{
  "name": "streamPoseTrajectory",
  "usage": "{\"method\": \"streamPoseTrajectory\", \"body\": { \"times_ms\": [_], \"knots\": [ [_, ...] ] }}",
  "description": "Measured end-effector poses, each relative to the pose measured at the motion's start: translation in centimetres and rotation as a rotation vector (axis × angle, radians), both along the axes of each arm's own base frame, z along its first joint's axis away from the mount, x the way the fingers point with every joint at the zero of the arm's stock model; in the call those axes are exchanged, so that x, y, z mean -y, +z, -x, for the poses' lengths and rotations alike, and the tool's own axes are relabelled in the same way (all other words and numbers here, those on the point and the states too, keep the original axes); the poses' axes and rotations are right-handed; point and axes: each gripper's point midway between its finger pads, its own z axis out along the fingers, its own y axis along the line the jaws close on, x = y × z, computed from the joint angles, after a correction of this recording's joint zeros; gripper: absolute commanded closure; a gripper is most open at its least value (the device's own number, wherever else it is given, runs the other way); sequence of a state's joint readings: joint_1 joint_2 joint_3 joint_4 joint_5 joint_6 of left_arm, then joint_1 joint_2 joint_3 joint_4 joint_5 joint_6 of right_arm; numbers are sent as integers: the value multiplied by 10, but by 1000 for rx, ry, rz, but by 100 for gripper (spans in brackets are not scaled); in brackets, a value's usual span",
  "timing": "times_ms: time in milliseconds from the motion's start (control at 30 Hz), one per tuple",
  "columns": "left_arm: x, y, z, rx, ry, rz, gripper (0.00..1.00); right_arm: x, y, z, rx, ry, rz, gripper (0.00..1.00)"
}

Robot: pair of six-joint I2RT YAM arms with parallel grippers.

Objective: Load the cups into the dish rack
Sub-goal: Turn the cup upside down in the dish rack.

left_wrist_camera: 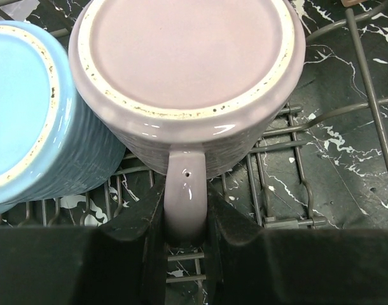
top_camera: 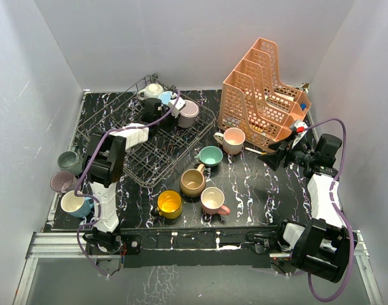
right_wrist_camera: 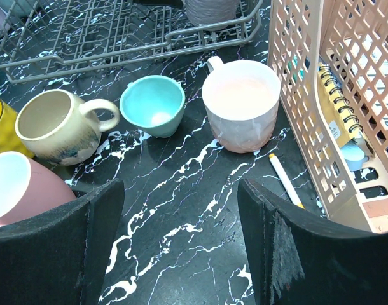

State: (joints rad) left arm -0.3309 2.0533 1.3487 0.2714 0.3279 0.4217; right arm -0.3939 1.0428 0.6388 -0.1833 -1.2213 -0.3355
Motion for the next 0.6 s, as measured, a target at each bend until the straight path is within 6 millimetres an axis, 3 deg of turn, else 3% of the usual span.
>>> {"method": "streamPoseTrajectory", "body": {
  "times_ms": [367, 600],
  "knots": [
    [-4, -6, -5, -16, 47, 24, 69, 0, -2, -1, -6, 0, -2, 26],
    [-21, -9, -11, -14, 113, -8, 65, 0, -3, -1, -9, 1, -3, 26]
  ]
}}
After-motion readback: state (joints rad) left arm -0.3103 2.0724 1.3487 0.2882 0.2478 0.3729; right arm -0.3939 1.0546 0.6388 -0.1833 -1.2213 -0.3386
